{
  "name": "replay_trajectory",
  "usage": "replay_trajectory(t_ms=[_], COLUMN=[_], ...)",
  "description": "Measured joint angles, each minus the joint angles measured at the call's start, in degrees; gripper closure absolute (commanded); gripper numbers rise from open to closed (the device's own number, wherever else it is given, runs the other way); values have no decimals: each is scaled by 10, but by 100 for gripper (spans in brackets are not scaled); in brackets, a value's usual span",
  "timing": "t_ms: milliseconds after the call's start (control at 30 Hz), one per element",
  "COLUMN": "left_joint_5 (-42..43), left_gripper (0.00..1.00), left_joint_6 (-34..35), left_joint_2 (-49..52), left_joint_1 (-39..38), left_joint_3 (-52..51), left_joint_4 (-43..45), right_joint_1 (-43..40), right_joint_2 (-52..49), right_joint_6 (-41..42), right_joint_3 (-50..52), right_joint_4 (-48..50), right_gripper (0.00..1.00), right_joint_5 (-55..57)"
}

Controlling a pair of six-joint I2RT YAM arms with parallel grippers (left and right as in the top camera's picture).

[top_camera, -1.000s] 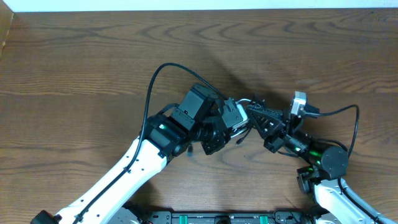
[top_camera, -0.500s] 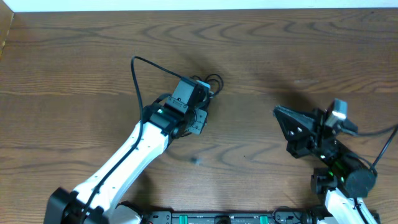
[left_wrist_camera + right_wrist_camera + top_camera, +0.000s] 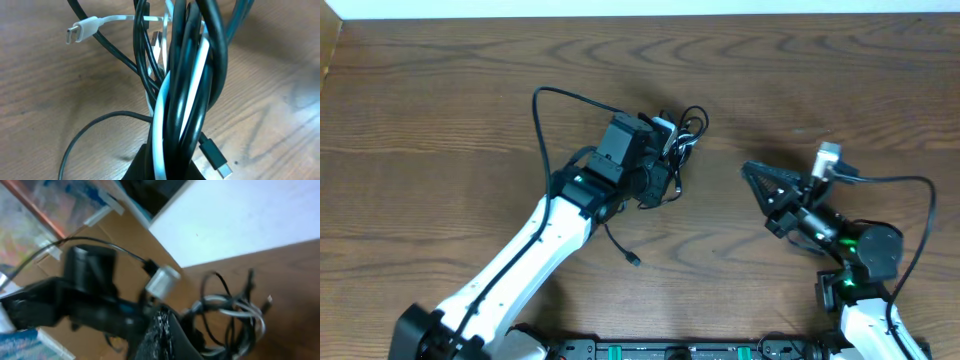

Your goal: Untangle cables

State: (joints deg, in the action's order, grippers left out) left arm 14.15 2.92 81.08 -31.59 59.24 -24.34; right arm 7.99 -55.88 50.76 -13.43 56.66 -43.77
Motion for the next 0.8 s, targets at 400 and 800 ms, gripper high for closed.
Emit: replay_trajectory(t_ms=[400,800], left_joint_5=[10,202], left_gripper=[93,92], left_joint_6=[-34,-300], left_joint_2=[-144,-152], left_joint_1=[0,0], left_joint_3=[0,-1], left_joint_4=[-62,-216], right_joint_1=[115,121], right_joint_2=[1,2], right_joint_6=[-65,-147], right_joint_3=[0,0], right_joint_4=[-109,-99], right_gripper=[94,57], right_joint_5=[127,116])
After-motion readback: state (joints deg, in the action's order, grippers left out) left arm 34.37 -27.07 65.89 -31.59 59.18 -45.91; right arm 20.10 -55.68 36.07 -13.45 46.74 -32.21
